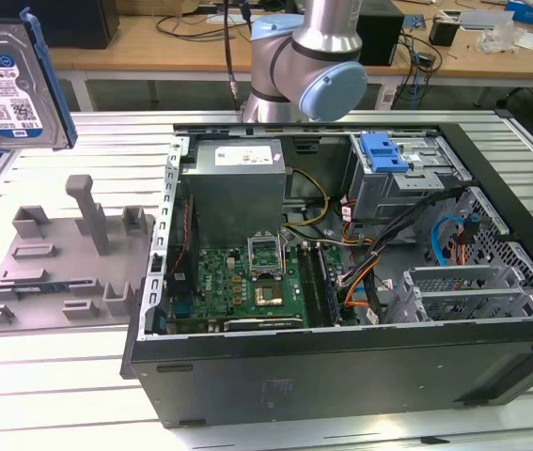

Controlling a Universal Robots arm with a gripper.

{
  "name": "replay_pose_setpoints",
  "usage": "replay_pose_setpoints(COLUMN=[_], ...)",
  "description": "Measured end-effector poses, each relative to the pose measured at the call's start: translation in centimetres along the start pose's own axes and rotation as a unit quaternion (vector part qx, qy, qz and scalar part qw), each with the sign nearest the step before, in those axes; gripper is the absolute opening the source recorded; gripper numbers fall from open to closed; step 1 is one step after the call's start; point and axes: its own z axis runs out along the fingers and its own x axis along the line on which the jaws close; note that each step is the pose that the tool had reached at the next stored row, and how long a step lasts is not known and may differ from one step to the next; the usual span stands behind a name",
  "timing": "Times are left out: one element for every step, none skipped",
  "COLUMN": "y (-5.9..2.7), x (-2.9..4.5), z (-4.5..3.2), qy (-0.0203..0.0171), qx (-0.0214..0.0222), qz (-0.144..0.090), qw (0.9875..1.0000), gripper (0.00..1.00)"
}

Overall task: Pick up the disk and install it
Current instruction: 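Pick up the disk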

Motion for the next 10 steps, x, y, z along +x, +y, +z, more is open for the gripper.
replay_pose_setpoints(y=[-0.27, -0.53, -0.84, -1.18, -1.79, -2.09, -2.39, -2.89, -3.17, -3.55], x=[0.14, 0.24, 0.35, 0.47, 0.69, 0.80, 0.91, 1.10, 1.21, 1.35], z=[0.00, -0.01, -0.01, -0.02, -0.04, -0.05, -0.05, -0.06, -0.07, -0.09], qy=[0.0000, 0.0000, 0.0000, 0.0000, 0.0000, 0.0000, 0.0000, 0.0000, 0.0000, 0.0000], qx=[0.0000, -0.0001, 0.0000, 0.0000, -0.0001, 0.0000, 0.0000, 0.0000, 0.0000, 0.0000], qz=[0.000, 0.000, 0.000, 0.000, 0.000, 0.000, 0.000, 0.000, 0.000, 0.000], qw=[1.0000, 1.0000, 1.0000, 1.0000, 1.0000, 1.0000, 1.0000, 1.0000, 1.0000, 1.0000], gripper=[0.37, 0.37, 0.37, 0.37, 0.37, 0.37, 0.37, 0.37, 0.37, 0.37])
